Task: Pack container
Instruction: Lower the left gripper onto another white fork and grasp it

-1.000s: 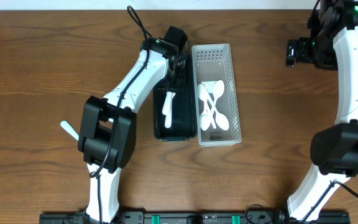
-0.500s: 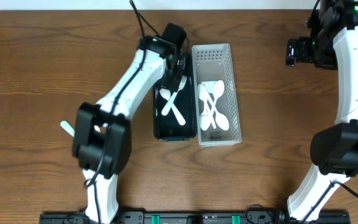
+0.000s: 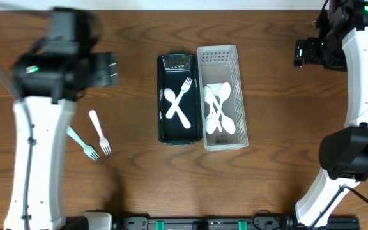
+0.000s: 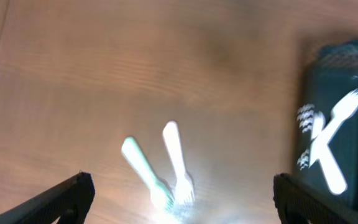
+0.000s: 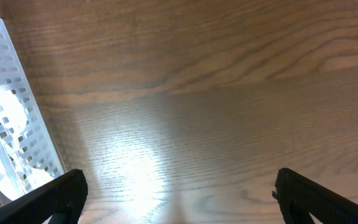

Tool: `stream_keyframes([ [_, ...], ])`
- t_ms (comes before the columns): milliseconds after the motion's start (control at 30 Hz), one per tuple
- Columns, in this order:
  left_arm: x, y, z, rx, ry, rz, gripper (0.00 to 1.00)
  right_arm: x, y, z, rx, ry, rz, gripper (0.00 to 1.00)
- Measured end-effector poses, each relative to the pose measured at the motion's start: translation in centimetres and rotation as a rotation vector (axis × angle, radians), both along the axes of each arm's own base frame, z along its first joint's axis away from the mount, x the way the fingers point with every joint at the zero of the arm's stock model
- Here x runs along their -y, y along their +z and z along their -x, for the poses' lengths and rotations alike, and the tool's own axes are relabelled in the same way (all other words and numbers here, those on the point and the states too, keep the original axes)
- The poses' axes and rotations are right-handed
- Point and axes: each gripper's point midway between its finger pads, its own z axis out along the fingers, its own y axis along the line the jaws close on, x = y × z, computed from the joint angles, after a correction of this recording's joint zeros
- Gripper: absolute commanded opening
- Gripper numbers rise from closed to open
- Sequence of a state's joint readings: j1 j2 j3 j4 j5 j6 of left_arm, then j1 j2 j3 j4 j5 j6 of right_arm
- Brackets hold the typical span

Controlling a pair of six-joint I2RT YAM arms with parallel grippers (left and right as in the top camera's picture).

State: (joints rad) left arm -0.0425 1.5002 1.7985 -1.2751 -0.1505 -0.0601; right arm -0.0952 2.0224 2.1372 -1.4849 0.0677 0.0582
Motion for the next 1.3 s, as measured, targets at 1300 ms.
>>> stream_keyframes([
  [1300,-1.7,-29.7,5.6,-0.532,0.21,0.298,0.96,0.1,0.1,-0.5,0.022,0.003,0.003,0.99],
])
